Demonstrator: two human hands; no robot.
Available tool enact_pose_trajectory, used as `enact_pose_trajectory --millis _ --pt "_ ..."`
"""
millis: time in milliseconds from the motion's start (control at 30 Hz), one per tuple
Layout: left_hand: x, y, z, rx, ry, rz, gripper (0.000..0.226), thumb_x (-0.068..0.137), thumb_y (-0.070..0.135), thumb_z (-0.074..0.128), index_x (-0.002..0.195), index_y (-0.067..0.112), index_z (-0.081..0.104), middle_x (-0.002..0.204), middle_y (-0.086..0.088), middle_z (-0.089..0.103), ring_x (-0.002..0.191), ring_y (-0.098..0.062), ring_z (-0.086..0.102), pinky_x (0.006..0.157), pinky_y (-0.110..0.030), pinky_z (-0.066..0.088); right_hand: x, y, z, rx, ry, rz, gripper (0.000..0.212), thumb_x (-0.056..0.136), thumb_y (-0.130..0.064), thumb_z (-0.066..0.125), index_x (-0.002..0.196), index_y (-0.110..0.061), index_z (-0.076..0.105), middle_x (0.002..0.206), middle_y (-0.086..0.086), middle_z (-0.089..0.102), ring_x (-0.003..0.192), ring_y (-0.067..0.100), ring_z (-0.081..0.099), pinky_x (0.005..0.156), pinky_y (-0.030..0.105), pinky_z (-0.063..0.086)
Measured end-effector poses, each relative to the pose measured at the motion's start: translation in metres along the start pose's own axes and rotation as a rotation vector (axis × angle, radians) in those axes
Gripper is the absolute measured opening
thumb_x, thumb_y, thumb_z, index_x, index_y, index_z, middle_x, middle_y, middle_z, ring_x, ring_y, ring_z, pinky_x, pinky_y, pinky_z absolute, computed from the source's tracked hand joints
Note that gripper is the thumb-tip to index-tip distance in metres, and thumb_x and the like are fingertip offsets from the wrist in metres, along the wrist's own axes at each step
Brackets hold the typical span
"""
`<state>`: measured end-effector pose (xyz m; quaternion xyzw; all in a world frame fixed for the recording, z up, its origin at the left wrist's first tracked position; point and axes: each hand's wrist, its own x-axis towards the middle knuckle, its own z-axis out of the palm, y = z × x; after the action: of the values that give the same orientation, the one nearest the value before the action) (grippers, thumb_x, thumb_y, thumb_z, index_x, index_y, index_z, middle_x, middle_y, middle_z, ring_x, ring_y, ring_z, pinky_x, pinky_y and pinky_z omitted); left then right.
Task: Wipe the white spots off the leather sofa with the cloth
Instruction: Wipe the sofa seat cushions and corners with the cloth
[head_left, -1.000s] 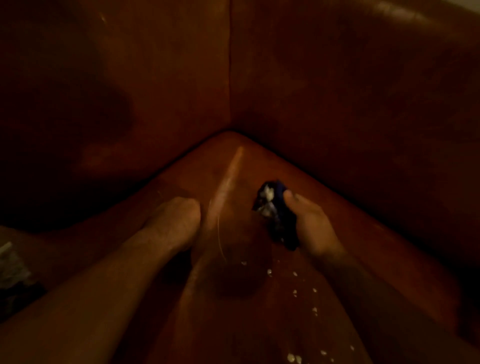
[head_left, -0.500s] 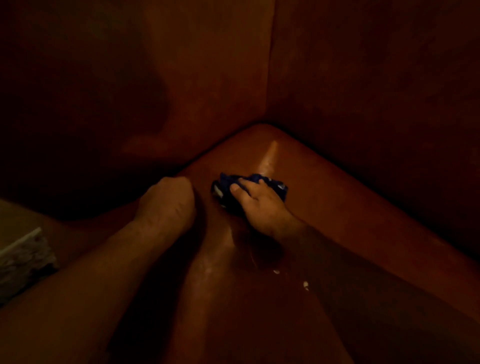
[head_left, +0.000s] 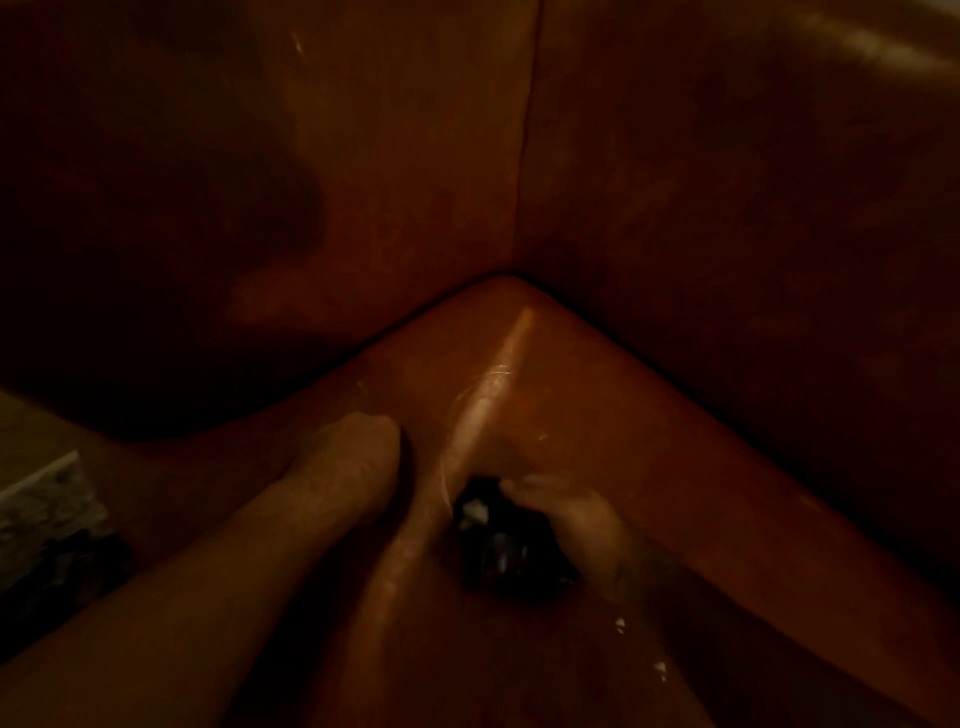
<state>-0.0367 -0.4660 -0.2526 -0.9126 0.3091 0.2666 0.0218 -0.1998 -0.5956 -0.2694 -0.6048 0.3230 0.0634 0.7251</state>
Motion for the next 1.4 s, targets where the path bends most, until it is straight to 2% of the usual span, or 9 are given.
enact_pose_trajectory --millis 167,367,533,733,800,967,1167,1300,1400 --pt "-0.008 0.003 -0.001 -0.060 0.066 0.007 0.019 0.089 0.012 0.051 0.102 0.019 0.063 0.095 -0.002 0.063 0.086 -0.023 0.063 0.069 -0.032 0.050 -0.007 -0.017 -0.027 0.407 0.148 -0.057 0.033 0.092 -0.039 0.052 0.107 -0.016 0.069 0.107 0.011 0.071 0.098 0.033 0.067 0.089 0.050 0.049" --pt "-0.007 0.006 -0.012 -0.207 0.171 0.081 0.031 0.092 0.012 0.045 0.111 0.028 0.064 0.107 0.002 0.066 0.086 -0.019 0.064 0.077 -0.038 0.057 0.001 -0.015 -0.019 0.374 0.151 -0.106 0.028 0.098 -0.037 0.040 0.118 -0.029 0.059 0.105 -0.007 0.073 0.098 0.016 0.069 0.084 0.037 0.050" --pt "-0.001 0.010 -0.020 -0.306 0.216 0.133 0.033 0.096 0.013 0.042 0.119 0.029 0.059 0.118 0.003 0.062 0.095 -0.017 0.062 0.083 -0.036 0.054 0.018 -0.020 -0.010 0.204 0.218 -0.162 0.028 0.098 -0.033 0.043 0.119 -0.024 0.060 0.112 0.005 0.070 0.101 0.024 0.067 0.091 0.046 0.051" --pt "0.006 0.001 -0.027 -0.298 0.253 0.110 0.035 0.097 0.018 0.040 0.126 0.031 0.055 0.122 0.000 0.059 0.097 -0.021 0.061 0.085 -0.039 0.054 0.026 -0.030 -0.004 0.102 0.195 -0.201 0.019 0.095 -0.027 0.052 0.107 -0.021 0.066 0.097 0.001 0.074 0.089 0.018 0.070 0.077 0.031 0.057" --pt "0.010 -0.001 -0.029 -0.295 0.266 0.121 0.038 0.097 0.020 0.041 0.132 0.031 0.051 0.128 -0.003 0.057 0.109 -0.025 0.059 0.094 -0.040 0.050 0.026 -0.023 0.004 -0.134 0.215 -0.249 0.019 0.096 -0.018 0.052 0.102 -0.029 0.066 0.093 -0.006 0.074 0.085 0.010 0.069 0.073 0.025 0.054" --pt "0.019 -0.004 -0.030 -0.325 0.247 0.103 0.038 0.098 0.022 0.040 0.134 0.029 0.050 0.135 -0.003 0.054 0.118 -0.025 0.055 0.098 -0.041 0.047 0.026 -0.001 0.001 -0.998 0.235 -0.375 0.045 0.095 -0.013 0.044 0.137 -0.029 0.045 0.148 -0.001 0.037 0.125 0.019 0.047 0.102 0.028 0.044" --pt "0.029 -0.005 -0.033 -0.326 0.258 0.129 0.035 0.098 0.023 0.040 0.129 0.030 0.055 0.128 -0.002 0.057 0.111 -0.024 0.058 0.091 -0.036 0.048 0.021 -0.017 -0.001 -1.111 0.346 -0.441 0.046 0.095 -0.020 0.041 0.140 -0.031 0.040 0.147 0.001 0.037 0.128 0.022 0.042 0.101 0.033 0.045" --pt "0.036 -0.006 -0.038 -0.301 0.273 0.146 0.029 0.098 0.022 0.040 0.117 0.027 0.061 0.111 0.000 0.060 0.089 -0.019 0.058 0.073 -0.030 0.046 0.032 -0.056 -0.021 -0.882 0.536 -0.514 0.046 0.087 -0.027 0.040 0.132 -0.032 0.051 0.130 0.002 0.055 0.113 0.024 0.054 0.094 0.043 0.048" --pt "0.042 -0.007 -0.038 -0.274 0.254 0.137 0.031 0.097 0.020 0.041 0.121 0.028 0.058 0.114 0.000 0.058 0.091 -0.020 0.059 0.077 -0.035 0.052 0.065 -0.074 -0.040 -0.816 0.605 -0.512 0.049 0.080 -0.029 0.037 0.124 -0.032 0.057 0.122 -0.007 0.062 0.110 0.018 0.058 0.094 0.042 0.046"
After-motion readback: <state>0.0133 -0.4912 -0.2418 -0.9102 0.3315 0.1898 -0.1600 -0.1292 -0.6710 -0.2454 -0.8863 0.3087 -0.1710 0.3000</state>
